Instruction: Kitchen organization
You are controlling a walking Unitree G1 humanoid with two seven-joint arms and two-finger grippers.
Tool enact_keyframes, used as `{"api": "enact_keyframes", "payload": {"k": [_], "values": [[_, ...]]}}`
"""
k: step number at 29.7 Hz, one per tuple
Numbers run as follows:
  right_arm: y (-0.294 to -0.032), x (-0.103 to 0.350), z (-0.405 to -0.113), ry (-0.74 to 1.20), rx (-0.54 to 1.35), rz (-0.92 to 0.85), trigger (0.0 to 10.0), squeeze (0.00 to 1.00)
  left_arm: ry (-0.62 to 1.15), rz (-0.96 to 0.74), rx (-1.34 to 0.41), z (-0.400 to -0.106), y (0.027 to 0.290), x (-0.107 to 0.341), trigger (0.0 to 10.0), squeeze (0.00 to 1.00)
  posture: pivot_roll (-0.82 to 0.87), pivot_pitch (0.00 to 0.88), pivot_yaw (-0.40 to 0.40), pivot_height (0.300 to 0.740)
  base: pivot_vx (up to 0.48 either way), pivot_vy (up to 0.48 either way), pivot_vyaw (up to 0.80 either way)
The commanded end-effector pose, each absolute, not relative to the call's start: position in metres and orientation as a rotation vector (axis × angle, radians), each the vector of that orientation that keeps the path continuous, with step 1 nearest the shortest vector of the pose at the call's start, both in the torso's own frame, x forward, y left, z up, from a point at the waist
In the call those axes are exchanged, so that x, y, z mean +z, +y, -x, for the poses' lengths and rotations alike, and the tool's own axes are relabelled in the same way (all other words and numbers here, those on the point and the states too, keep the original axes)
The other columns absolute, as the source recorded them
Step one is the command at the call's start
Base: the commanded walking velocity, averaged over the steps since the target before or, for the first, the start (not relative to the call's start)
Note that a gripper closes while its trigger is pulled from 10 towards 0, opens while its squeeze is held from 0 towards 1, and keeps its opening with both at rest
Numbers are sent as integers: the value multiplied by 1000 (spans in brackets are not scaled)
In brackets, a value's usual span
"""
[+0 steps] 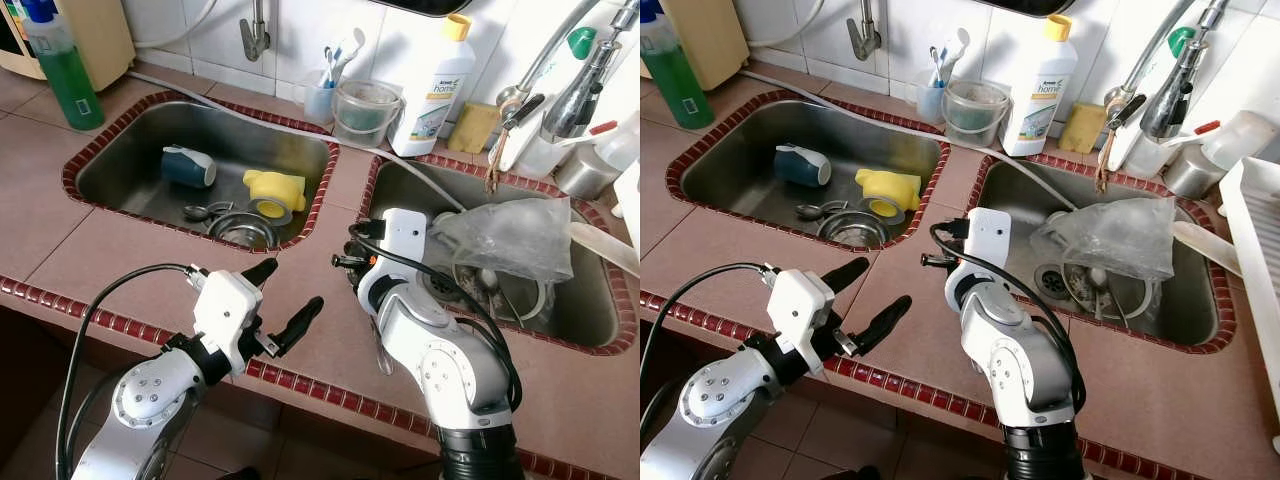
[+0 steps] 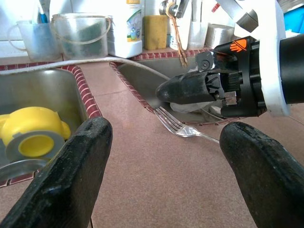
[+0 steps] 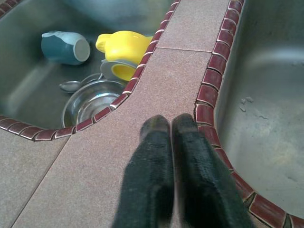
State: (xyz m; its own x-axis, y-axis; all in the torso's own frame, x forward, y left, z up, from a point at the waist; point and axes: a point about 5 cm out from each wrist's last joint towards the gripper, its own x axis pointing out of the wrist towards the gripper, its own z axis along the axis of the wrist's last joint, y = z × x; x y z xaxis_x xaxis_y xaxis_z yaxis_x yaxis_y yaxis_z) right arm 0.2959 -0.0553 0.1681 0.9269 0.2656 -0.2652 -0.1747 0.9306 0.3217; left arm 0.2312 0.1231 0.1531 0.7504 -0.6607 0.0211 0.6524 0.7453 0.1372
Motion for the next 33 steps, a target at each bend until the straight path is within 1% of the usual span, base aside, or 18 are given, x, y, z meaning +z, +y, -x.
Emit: {"api": "enact_keyframes", "payload": {"k": [1,9,14,15,16,17,18,19,22,23,24,26,27,31,33], "values": [[-43,164,-284,338,248,-324,10000,1000,-67,-126,-723,-232,122,151,10000,0,-35,145,-113,740,0,0,0],[-39,157,-279,381,183,-242,10000,1000,-70,-126,-728,-237,120,151,10000,0,-51,147,-104,740,0,0,0],[-39,161,-282,299,160,-188,10000,1000,-73,-119,-653,-250,126,150,10000,0,-63,140,-89,740,0,0,0],[-40,163,-283,265,166,-171,10000,918,-77,-111,-634,-253,128,150,10000,0,-63,140,-89,740,0,0,0],[-41,167,-285,209,168,-142,10000,137,-76,-98,-610,-257,130,151,10000,0,-68,132,-81,740,0,0,0],[-44,176,-288,62,189,-66,10000,0,-78,-84,-558,-265,134,152,10000,0,-73,125,-70,740,0,0,0],[-44,176,-288,62,189,-66,10000,0,-78,-84,-558,-265,134,152,10000,0,-73,125,-70,740,0,0,0],[-45,180,-289,0,189,-35,10000,0,-85,-74,-543,-268,136,153,10000,0,-74,122,-64,740,0,0,0],[-52,188,-289,-143,243,-37,10000,0,-102,-26,-501,-275,140,157,10000,0,-82,110,-46,740,0,0,0],[-56,192,-288,-221,250,-4,10000,0,-107,-4,-473,-280,143,158,10000,0,-84,104,-40,740,0,0,0],[-60,191,-288,-245,246,-14,10000,0,-113,9,-458,-282,145,159,10000,0,-86,100,-35,740,0,0,0],[-62,190,-287,-260,252,-20,10000,0,-114,30,-440,-284,147,159,10000,0,-87,92,-25,740,0,0,0],[-66,188,-287,-291,230,7,10000,0,-126,60,-421,-287,149,162,10000,0,-89,87,-20,740,0,0,0],[-72,177,-287,-280,208,46,10000,0,-128,67,-400,-289,152,162,10000,0,-92,79,-9,740,0,0,0],[-74,173,-287,-270,206,24,10000,0,-126,69,-399,-289,153,160,10000,0,-95,76,-5,740,0,0,0]]}}
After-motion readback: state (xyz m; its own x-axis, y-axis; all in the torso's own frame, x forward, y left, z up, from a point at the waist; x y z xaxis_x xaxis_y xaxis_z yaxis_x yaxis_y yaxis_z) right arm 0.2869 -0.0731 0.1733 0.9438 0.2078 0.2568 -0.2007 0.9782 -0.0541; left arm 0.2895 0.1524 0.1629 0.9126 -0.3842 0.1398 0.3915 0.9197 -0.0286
